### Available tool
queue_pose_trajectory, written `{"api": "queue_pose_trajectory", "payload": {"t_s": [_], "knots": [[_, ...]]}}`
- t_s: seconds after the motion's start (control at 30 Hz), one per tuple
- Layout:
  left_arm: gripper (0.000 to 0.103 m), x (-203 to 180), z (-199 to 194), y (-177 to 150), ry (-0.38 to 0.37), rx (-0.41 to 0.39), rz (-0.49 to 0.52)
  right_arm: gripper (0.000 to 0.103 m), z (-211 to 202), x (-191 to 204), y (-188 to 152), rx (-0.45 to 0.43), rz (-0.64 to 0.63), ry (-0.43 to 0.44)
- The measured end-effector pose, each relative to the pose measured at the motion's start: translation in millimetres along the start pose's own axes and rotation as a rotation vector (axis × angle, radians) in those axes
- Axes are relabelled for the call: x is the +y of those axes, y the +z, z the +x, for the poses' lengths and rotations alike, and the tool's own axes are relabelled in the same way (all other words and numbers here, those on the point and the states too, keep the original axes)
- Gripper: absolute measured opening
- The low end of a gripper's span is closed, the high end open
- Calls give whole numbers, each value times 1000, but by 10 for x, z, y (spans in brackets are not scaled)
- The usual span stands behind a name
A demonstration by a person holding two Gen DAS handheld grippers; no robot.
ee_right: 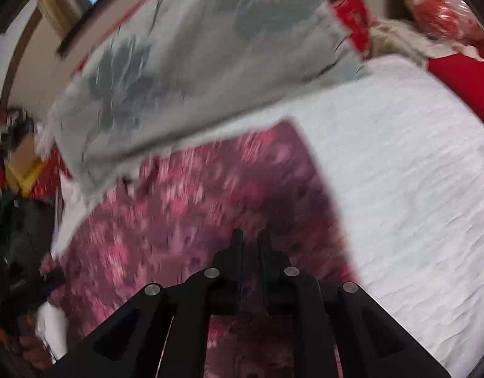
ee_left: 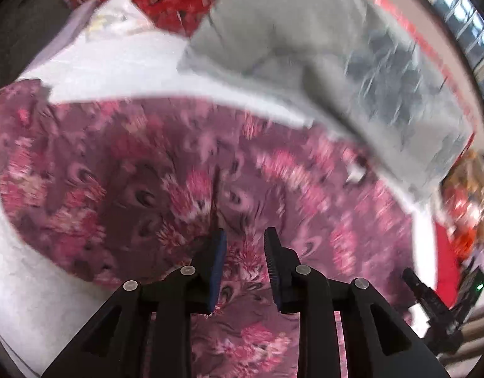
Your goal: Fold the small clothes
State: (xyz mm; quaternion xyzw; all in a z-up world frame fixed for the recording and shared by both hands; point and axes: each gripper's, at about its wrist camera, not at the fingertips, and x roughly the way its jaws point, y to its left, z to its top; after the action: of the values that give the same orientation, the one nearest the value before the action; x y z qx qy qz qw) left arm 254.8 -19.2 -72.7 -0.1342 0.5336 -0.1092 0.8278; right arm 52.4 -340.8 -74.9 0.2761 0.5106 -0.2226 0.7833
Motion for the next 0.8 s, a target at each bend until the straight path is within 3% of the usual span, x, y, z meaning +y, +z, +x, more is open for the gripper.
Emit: {"api": "queue_pose_trajectory", "payload": {"t_s": [0.03, 0.1, 0.23, 0.37, 0.43, 0.57, 0.63, 0.67, 0.8], "knots": [[24, 15, 101, -23, 21, 24, 0, 12, 92, 45, -43, 43, -13, -20], [25, 50, 81, -33, 34, -16, -3, 13, 79, 151, -111, 22, -34, -45], [25, 266, -60, 22, -54, 7, -89, 15, 25, 557, -85, 15, -69, 81], [26, 675, -414, 153, -75, -55, -154, 18, 218, 1224, -157, 67, -172, 181], [35, 929, -628, 202, -67, -84, -185, 18, 365, 1552, -229, 103, -200, 231], [46, 1556, -1013, 339, 0, -157, -266, 18, 590, 2013, -363, 140, -218, 287], [48, 1869, -1152, 394, 53, -173, -301, 24, 715, 2160, -478, 164, -238, 294], [48, 2051, -1205, 437, 85, -178, -325, 28, 752, 2197, -532, 147, -259, 274], [51, 2643, -1249, 600, 177, -169, -443, 29, 723, 2210, -728, 23, -373, 258]]}}
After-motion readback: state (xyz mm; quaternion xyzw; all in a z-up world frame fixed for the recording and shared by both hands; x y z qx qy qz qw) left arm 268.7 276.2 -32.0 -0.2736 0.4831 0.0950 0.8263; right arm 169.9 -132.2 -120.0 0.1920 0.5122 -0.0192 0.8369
